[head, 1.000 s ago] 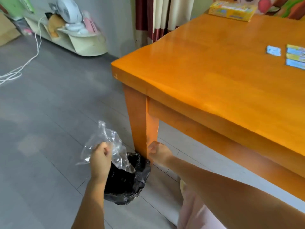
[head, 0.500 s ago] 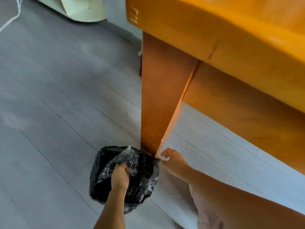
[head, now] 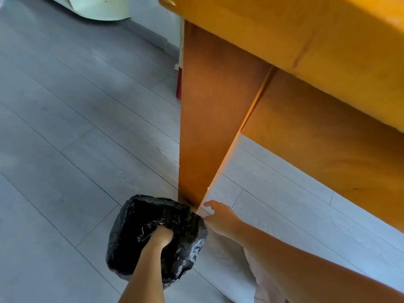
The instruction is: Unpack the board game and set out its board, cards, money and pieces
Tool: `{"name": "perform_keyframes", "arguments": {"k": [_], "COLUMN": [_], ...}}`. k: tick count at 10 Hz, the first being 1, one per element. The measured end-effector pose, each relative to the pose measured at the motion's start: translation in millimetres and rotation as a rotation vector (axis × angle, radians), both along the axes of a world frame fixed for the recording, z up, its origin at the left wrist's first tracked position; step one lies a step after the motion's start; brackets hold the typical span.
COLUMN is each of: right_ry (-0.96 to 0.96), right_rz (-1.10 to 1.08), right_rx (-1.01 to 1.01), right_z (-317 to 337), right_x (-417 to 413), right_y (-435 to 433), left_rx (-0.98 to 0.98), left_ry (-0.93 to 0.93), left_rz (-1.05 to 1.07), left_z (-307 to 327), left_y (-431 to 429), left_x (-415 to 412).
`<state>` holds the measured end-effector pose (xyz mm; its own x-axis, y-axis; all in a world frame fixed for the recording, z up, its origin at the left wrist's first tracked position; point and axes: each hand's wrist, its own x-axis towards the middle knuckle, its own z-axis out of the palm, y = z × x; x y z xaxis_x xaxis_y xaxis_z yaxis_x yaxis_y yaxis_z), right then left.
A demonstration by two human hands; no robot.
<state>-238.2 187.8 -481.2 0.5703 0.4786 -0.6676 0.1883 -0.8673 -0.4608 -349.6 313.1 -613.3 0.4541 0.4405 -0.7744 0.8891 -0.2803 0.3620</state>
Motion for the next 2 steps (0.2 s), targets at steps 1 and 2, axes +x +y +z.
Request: {"name": "perform_keyframes", "arguments": {"k": [1, 2], "right_ry": [0.001, -0.026], "right_rz": [-0.026, -0.025], "right_rx": [0.029, 0.058], "right_z": [18, 33], "right_x": [-5, -11], "right_y": [-4, -4], "left_rx": [-0.020, 0.033], "left_ry": [-0.093, -0.163], "left_rz": [0.189, 0.237], "left_z": [29, 57], "left_y": [12, 13], "left_x": [1, 1]}}
